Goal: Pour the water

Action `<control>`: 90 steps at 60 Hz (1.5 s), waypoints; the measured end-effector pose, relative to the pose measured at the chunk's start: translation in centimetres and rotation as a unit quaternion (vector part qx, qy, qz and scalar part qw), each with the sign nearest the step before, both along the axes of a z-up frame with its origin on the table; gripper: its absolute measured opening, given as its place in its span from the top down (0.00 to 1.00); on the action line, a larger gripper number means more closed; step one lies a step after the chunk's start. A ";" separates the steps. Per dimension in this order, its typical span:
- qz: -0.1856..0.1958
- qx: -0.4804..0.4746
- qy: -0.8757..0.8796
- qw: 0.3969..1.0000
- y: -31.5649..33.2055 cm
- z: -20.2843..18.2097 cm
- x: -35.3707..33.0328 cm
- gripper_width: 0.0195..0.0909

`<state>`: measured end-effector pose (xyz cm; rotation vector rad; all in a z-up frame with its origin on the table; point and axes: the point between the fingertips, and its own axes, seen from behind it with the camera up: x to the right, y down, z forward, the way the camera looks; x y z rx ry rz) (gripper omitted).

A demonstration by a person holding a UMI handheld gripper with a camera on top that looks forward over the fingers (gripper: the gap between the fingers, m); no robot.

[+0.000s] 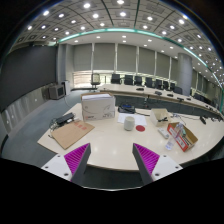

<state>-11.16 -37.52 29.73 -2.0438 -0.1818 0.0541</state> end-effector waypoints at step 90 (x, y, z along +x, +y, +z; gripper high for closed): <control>-0.091 0.077 0.015 0.993 32.5 -20.6 42.7 0.56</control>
